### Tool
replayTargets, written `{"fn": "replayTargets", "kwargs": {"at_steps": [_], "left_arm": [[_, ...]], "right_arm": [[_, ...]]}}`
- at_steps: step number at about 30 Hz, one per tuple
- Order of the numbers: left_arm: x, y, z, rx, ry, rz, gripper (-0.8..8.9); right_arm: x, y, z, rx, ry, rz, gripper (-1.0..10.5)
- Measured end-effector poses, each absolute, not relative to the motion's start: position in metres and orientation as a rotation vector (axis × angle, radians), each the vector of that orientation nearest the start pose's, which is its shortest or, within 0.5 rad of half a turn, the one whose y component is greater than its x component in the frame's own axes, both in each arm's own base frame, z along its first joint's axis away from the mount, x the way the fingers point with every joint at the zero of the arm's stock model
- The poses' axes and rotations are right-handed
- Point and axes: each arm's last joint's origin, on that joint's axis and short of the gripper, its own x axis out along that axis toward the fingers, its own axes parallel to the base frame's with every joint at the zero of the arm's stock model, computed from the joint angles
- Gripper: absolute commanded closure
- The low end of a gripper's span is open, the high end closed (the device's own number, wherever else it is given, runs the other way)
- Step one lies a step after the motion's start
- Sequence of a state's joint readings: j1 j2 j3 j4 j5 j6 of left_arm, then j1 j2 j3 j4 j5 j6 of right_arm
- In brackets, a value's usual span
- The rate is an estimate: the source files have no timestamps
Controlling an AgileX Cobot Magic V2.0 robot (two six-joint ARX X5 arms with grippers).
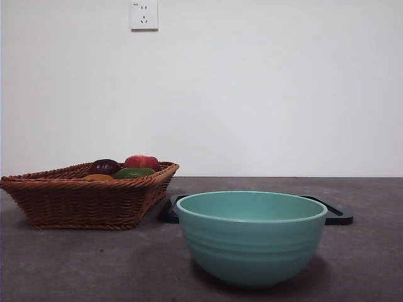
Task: Pick up the wifruite, put it on the bowl, pick up the plate, put it on desk
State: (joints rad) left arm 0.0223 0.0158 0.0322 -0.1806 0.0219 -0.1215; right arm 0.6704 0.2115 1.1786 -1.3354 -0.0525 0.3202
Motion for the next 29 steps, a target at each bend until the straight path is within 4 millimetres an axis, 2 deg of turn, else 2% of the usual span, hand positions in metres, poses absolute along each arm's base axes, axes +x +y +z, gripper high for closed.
{"fn": "replayTargets", "kwargs": {"at_steps": [29], "left_arm": [[0.0948,0.0015,0.1568,-0.121,0.152,0.01,7.94]], "right_arm": [[-0.0466,-0.035,0.3599,0.189,0.468,0.649,9.3]]}}
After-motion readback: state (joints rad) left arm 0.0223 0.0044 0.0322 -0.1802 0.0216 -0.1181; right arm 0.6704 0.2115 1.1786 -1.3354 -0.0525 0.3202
